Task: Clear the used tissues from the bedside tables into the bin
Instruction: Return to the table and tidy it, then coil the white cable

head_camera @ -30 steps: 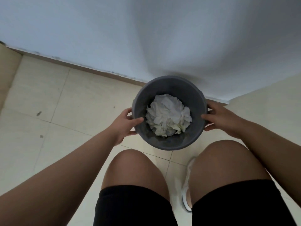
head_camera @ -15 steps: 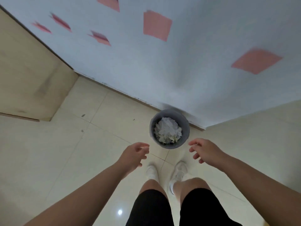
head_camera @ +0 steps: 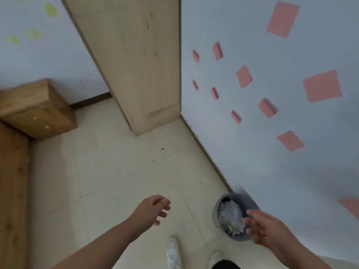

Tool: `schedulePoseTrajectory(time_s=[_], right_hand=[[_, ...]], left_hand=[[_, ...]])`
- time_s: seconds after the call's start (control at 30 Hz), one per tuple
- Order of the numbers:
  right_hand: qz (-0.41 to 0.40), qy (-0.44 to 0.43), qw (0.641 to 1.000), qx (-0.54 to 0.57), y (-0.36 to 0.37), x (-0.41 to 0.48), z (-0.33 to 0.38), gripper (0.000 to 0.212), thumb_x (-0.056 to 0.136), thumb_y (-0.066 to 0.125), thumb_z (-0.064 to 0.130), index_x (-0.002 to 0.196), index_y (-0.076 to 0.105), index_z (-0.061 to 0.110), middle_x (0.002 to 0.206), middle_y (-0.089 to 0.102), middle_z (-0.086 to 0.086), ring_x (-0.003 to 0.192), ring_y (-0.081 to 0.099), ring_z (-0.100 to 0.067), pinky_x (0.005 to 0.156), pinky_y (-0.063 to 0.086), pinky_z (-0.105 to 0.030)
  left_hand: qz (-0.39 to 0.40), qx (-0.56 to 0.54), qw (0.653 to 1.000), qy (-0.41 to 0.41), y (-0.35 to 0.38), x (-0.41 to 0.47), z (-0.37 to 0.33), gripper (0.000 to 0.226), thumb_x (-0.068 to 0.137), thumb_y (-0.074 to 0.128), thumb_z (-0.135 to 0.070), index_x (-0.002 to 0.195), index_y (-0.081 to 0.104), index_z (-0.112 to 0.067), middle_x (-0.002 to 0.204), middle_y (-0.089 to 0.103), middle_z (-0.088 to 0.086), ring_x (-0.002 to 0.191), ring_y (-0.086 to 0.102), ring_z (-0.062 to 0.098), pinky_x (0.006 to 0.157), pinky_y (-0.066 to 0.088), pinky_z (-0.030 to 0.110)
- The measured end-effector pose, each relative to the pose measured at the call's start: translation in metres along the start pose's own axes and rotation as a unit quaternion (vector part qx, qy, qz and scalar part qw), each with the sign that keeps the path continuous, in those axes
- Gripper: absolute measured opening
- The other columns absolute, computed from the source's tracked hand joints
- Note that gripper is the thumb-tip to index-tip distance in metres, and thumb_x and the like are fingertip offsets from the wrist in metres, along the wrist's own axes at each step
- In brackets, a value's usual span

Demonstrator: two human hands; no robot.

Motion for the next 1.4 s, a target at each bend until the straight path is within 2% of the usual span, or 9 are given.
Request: schedulePoseTrajectory(time_s=[0.17, 0.37, 0.53, 0.67, 0.8, 1.0, 1.13, 1.23, 1.4], right_hand=[[0.065, -0.076, 0.976, -0.192, 0.076, 0.016, 0.057, 0.012, 0.102, 0.061, 0.008, 0.106, 0.071, 0.004, 0.097, 0.076, -0.026, 0.067, 0.063, -0.031, 0.052, 0.047, -0.035], [0.214, -0.122, 0.882, -0.401, 0.161, 0.045, 0.053, 0.012, 0.099, 0.063, 0.014, 0.105, 0.073, 0.015, 0.094, 0.078, -0.011, 0.067, 0.068, -0.023, 0.049, 0.049, -0.030], [0.335, -0.153, 0.750, -0.549, 0.223, 0.037, 0.032, 0.012, 0.095, 0.062, 0.012, 0.101, 0.072, 0.018, 0.090, 0.078, -0.008, 0.061, 0.066, -0.018, 0.051, 0.048, -0.031], [0.399, -0.192, 0.662, -0.604, 0.270, -0.002, 0.003, 0.014, 0.094, 0.061, 0.007, 0.099, 0.072, 0.014, 0.086, 0.077, -0.009, 0.058, 0.062, -0.018, 0.050, 0.045, -0.030], [0.466, -0.213, 0.565, -0.647, 0.301, -0.061, -0.052, 0.013, 0.095, 0.061, 0.003, 0.098, 0.072, 0.010, 0.087, 0.076, -0.015, 0.058, 0.060, -0.020, 0.048, 0.044, -0.030], [0.518, -0.238, 0.396, -0.720, 0.308, -0.140, -0.165, 0.014, 0.096, 0.060, 0.005, 0.100, 0.070, 0.013, 0.086, 0.074, -0.008, 0.060, 0.060, -0.019, 0.049, 0.043, -0.028], [0.515, -0.257, 0.279, -0.769, 0.289, -0.180, -0.242, 0.013, 0.095, 0.061, 0.012, 0.099, 0.070, 0.019, 0.090, 0.075, -0.005, 0.061, 0.063, -0.015, 0.049, 0.046, -0.027], [0.529, -0.267, 0.229, -0.772, 0.283, -0.217, -0.290, 0.013, 0.095, 0.060, 0.019, 0.102, 0.070, 0.024, 0.093, 0.076, -0.001, 0.065, 0.067, -0.013, 0.052, 0.049, -0.026], [0.556, -0.274, 0.191, -0.761, 0.279, -0.271, -0.341, 0.017, 0.093, 0.058, 0.024, 0.105, 0.071, 0.025, 0.091, 0.075, 0.004, 0.066, 0.068, -0.010, 0.058, 0.049, -0.024]], left_hand=[[-0.142, -0.141, 0.979, -0.034, -0.044, -0.037, 0.047, 0.022, 0.107, 0.057, -0.029, 0.105, 0.077, -0.021, 0.101, 0.082, -0.001, 0.086, 0.075, 0.016, 0.069, 0.058, 0.031], [-0.270, -0.267, 0.920, -0.095, -0.025, -0.108, 0.120, 0.023, 0.106, 0.056, -0.034, 0.107, 0.078, -0.025, 0.101, 0.082, -0.005, 0.089, 0.077, 0.017, 0.073, 0.061, 0.032], [-0.431, -0.395, 0.801, -0.132, 0.018, -0.194, 0.178, 0.024, 0.108, 0.055, -0.034, 0.107, 0.077, -0.024, 0.101, 0.083, -0.002, 0.092, 0.079, 0.021, 0.072, 0.063, 0.034], [-0.512, -0.463, 0.709, -0.143, 0.073, -0.267, 0.222, 0.023, 0.108, 0.057, -0.035, 0.107, 0.077, -0.024, 0.103, 0.082, -0.001, 0.094, 0.078, 0.022, 0.081, 0.063, 0.040], [-0.595, -0.519, 0.593, -0.156, 0.147, -0.349, 0.265, 0.020, 0.105, 0.060, -0.036, 0.108, 0.077, -0.025, 0.100, 0.083, -0.004, 0.092, 0.078, 0.021, 0.077, 0.063, 0.038], [-0.639, -0.590, 0.455, -0.190, 0.295, -0.419, 0.325, 0.021, 0.108, 0.057, -0.031, 0.107, 0.077, -0.023, 0.100, 0.083, -0.001, 0.091, 0.076, 0.021, 0.077, 0.061, 0.040], [-0.609, -0.628, 0.449, -0.184, 0.386, -0.439, 0.354, 0.022, 0.110, 0.054, -0.029, 0.117, 0.074, -0.023, 0.111, 0.079, 0.005, 0.090, 0.074, 0.019, 0.069, 0.059, 0.033], [-0.610, -0.635, 0.437, -0.185, 0.431, -0.457, 0.374, 0.020, 0.109, 0.056, -0.027, 0.117, 0.074, -0.024, 0.111, 0.079, 0.006, 0.090, 0.074, 0.020, 0.067, 0.058, 0.032], [-0.624, -0.666, 0.353, -0.206, 0.473, -0.478, 0.413, 0.021, 0.110, 0.054, -0.021, 0.116, 0.074, -0.017, 0.107, 0.078, 0.011, 0.084, 0.072, 0.026, 0.062, 0.056, 0.034]])
Point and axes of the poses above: each hand's wrist, its own x-axis towards the middle knuckle, its own y-axis out of the palm, z = x × y, the point moved 5 cm from there along x, towards the middle knuckle
